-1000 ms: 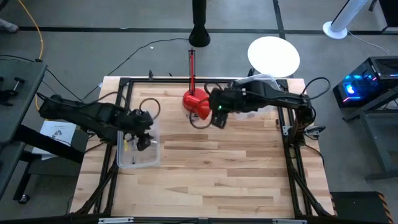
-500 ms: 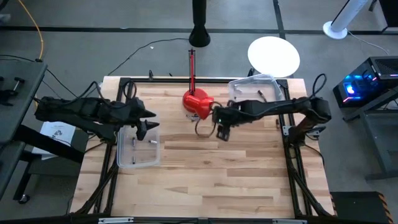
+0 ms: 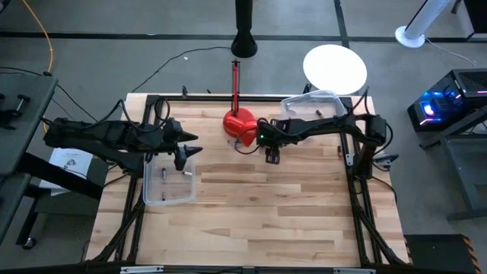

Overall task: Sort batteries
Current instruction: Put the silver battery into the bottom transparent bin

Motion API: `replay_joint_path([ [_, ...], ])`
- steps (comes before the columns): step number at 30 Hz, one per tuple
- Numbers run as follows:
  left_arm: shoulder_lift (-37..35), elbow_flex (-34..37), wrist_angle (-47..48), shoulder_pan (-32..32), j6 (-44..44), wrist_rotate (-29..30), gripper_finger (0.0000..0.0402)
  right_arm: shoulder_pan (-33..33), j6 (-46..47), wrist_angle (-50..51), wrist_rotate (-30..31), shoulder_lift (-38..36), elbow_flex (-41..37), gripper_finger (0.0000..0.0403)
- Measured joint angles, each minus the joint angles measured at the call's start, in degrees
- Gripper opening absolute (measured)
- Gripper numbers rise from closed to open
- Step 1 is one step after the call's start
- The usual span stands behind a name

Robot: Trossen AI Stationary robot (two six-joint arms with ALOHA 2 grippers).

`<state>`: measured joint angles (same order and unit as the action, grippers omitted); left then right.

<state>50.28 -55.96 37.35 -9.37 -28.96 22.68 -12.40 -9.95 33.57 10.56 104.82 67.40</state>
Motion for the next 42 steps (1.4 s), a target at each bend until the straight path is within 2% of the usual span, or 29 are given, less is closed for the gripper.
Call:
replay_joint_path([
  [9,0.07,0.00,-0.43,0.02,-0.77,0.02,0.0236,-0.39,-7.28,-5.34,0.21,3.68,0.02,0.0231],
  [16,0.07,0.00,-1.22,0.02,-0.80,0.00,0.0236,-0.94,-3.76,-5.77,-2.72,7.08,0.30,0.0221],
  [19,0.07,0.00,-1.25,0.02,-0.80,0.00,0.0236,-0.91,-2.11,-5.29,-3.83,7.20,0.30,0.0179],
  [24,0.08,0.00,-1.29,0.02,0.05,0.01,0.0236,-0.02,2.61,-4.33,-6.51,6.55,0.24,0.0036],
  [26,0.09,0.00,-1.30,0.02,0.59,0.00,0.0236,0.48,5.86,-4.07,-7.64,5.97,0.18,0.0023],
  [30,0.07,0.00,-1.32,0.02,1.60,0.52,0.0236,3.10,10.48,-1.62,-7.69,2.85,-0.33,0.0031],
  [34,0.07,0.00,-1.27,0.02,5.19,1.10,0.0236,5.41,13.09,0.74,-8.62,-4.31,-0.07,0.0020],
  [39,0.09,0.00,-1.29,0.02,8.73,4.61,0.0236,9.25,19.03,2.52,-8.67,-12.72,-0.09,0.0020],
  [42,0.09,0.00,-1.64,0.02,9.67,7.22,0.0236,11.27,21.73,0.48,-5.41,-16.92,0.02,0.0020],
])
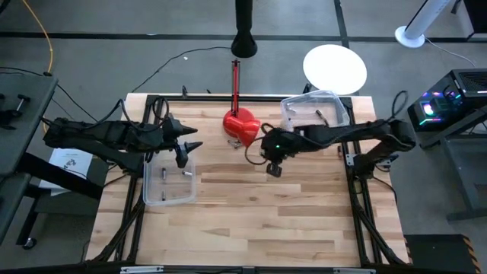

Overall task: Sort batteries
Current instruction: Put the silver battery into the bottom transparent bin

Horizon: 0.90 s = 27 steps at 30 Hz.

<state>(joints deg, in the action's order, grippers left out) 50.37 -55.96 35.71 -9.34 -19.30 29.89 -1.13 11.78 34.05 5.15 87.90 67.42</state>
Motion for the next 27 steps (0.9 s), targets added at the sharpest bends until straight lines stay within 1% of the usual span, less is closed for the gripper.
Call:
replay_joint_path([
  [4,0.00,0.00,-3.64,0.39,0.58,1.66,0.0236,0.88,5.15,0.28,9.64,-4.64,-0.04,0.0020],
  [6,-0.02,0.00,-6.15,0.87,1.64,1.08,0.0236,0.12,6.91,-0.08,12.65,-6.80,0.00,0.0020],
  [8,0.00,0.00,-8.06,1.44,3.04,0.77,0.0236,-0.80,7.71,-0.69,13.91,-8.22,0.00,0.0020],
  [11,-0.02,0.00,-10.32,2.38,5.65,0.70,0.0236,-1.88,7.54,-3.00,12.07,-9.51,0.00,0.0020],
  [13,-0.01,0.00,-11.49,2.96,5.97,0.70,0.0236,-2.22,7.43,-5.19,9.53,-9.61,0.00,0.0020],
  [15,-0.02,0.00,-13.27,3.28,5.91,0.58,0.0236,-2.27,7.37,-9.20,7.69,-8.72,0.00,0.0020],
  [18,0.01,0.00,-17.38,3.39,5.99,0.39,0.0236,-2.27,7.36,-20.15,3.72,-5.19,0.00,0.0020],
  [20,0.23,0.00,-20.15,3.39,6.34,0.39,0.0236,-1.73,7.73,-30.03,-0.17,-1.33,0.01,0.0020],
  [22,0.28,0.00,-22.46,3.41,8.62,0.38,0.0236,-0.91,8.77,-39.64,-3.00,2.88,0.00,0.0020],
  [25,-0.55,0.02,-28.42,3.41,12.54,0.36,0.0236,0.15,10.54,-54.50,-4.23,8.99,0.06,0.0020],
  [27,-1.54,0.02,-33.84,3.41,14.84,0.46,0.0236,0.45,12.49,-60.03,-4.28,13.27,2.35,0.0021],
])
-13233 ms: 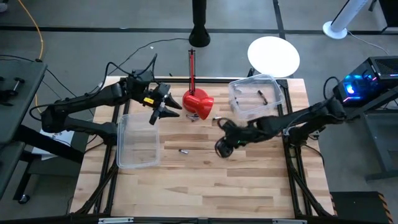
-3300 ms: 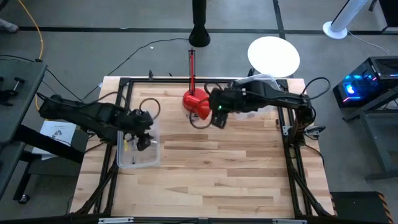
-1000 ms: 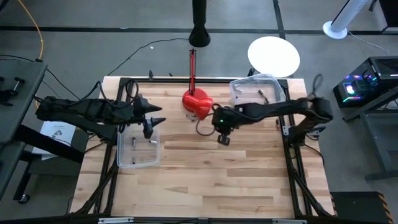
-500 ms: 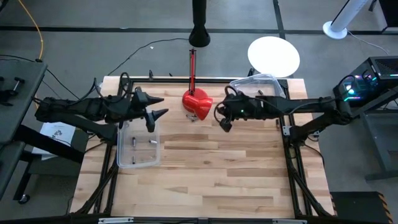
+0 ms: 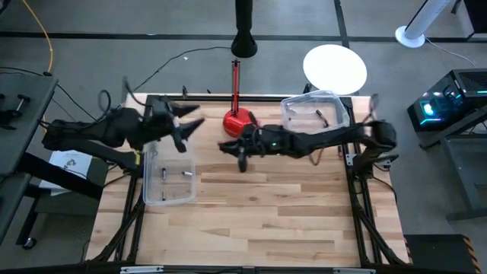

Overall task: Sort batteries
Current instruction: Put the silver battery into the bottom transparent bin

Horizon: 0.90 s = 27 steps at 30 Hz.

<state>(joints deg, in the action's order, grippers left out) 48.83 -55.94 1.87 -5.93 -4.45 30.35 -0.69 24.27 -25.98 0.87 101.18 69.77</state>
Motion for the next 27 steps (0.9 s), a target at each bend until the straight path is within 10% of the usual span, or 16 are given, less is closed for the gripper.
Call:
replay_joint_path([
  [14,-4.09,-0.04,-12.34,-0.02,3.17,0.37,0.0236,1.08,-7.87,15.45,-8.09,25.30,37.91,0.0021],
  [27,-4.16,-0.04,-12.08,-0.04,3.17,0.37,0.0236,0.83,-1.12,17.67,-7.08,33.21,45.81,0.0074],
])
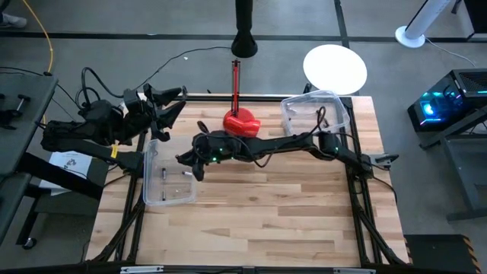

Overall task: Sort batteries
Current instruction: Put the silver battery into the bottom transparent bin

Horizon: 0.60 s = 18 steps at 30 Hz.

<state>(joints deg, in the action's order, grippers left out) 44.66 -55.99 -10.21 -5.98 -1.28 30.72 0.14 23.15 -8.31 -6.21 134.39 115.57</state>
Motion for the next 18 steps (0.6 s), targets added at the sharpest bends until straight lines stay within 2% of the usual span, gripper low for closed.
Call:
replay_joint_path([
  [5,0.00,0.00,0.01,0.00,0.54,0.00,0.0236,-1.25,2.50,0.21,0.79,-0.13,0.04,0.0156],
  [7,0.00,0.00,0.01,0.00,0.92,-0.02,0.0236,-1.91,2.55,0.14,-0.65,-0.57,0.04,0.0184],
  [10,-0.04,0.00,0.03,0.00,0.94,-0.02,0.0236,-3.21,2.41,1.21,-6.15,-2.35,0.03,0.0207],
  [12,-0.28,0.00,0.37,-0.02,0.99,-0.04,0.0236,-4.03,-0.42,5.41,-7.34,-5.16,0.02,0.0210],
  [14,-0.59,0.00,1.71,-0.04,0.95,-0.04,0.0236,-4.74,-6.72,12.64,-5.71,-9.42,0.02,0.0209],
  [18,-0.95,0.01,8.10,-0.04,0.21,0.08,0.0236,-6.19,-20.04,31.86,4.50,-18.04,0.10,0.0206],
])
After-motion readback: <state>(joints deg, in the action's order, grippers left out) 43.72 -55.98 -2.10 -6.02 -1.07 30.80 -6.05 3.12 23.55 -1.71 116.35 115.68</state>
